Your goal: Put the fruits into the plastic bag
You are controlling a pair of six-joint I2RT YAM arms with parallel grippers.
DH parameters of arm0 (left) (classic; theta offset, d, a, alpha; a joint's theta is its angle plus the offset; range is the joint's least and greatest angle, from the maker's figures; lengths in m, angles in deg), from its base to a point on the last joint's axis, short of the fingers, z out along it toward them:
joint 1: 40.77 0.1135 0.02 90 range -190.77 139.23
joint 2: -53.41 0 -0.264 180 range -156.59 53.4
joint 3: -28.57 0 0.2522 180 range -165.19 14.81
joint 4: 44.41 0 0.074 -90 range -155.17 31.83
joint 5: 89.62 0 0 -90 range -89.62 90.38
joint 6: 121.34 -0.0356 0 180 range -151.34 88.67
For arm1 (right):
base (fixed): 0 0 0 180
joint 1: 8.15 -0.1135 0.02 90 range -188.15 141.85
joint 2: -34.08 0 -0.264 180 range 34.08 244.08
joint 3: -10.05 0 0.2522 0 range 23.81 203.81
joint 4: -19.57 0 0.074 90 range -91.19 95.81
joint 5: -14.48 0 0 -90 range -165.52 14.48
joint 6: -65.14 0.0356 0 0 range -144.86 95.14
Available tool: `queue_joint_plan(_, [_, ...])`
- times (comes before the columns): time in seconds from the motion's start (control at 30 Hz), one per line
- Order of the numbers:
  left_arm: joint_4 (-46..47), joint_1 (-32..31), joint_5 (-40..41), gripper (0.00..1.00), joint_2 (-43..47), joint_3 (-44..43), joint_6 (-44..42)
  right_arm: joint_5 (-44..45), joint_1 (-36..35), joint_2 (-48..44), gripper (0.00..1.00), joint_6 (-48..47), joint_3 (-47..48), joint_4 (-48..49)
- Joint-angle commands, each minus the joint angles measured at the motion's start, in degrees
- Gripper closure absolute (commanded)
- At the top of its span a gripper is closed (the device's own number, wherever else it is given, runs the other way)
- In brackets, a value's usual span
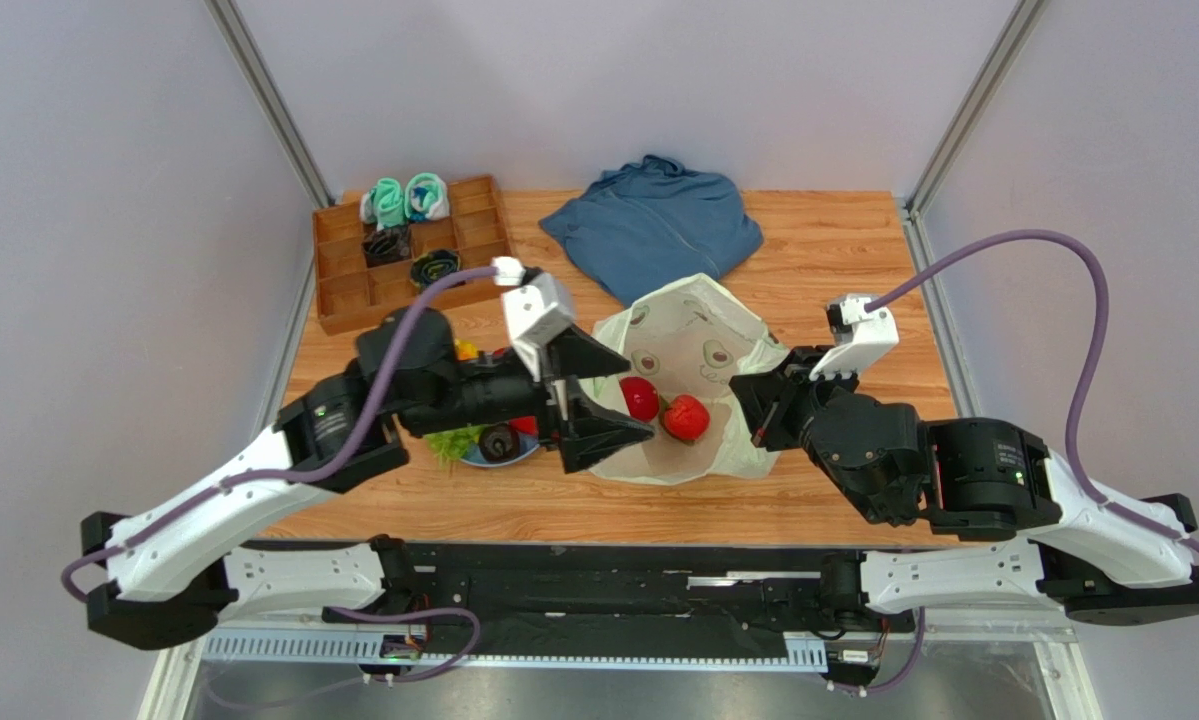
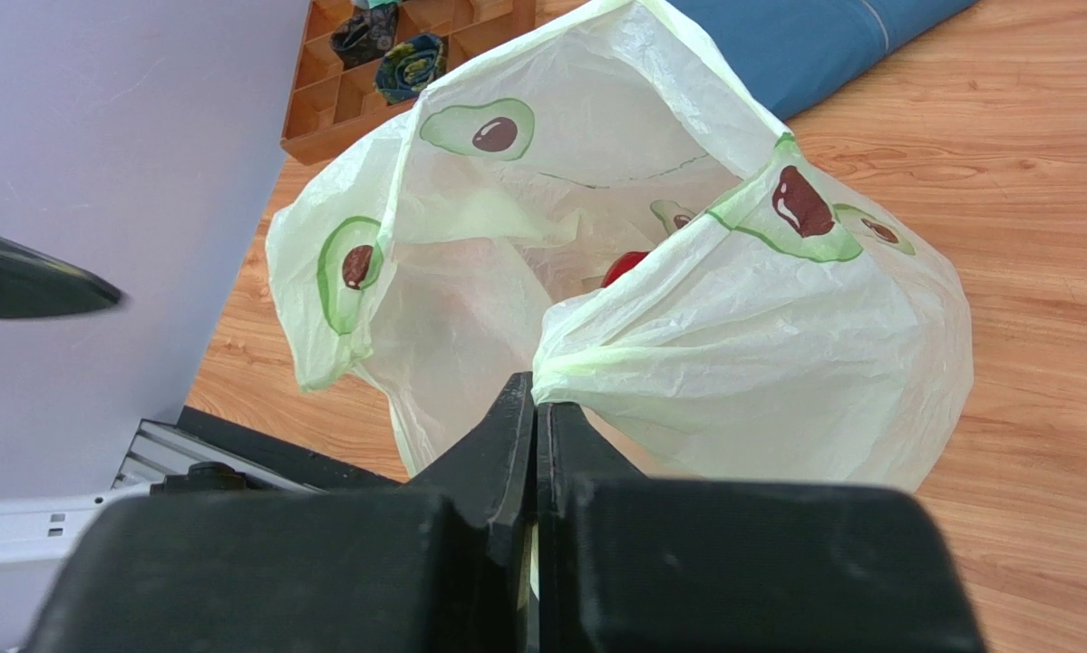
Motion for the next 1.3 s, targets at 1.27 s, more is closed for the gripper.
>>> queue_joint_plan(1.27, [-16.5, 51.1, 16.3, 0.01, -12.6, 17.9, 7.2, -0.4, 0.3, 0.3, 1.0, 2.0, 1.3, 0.8])
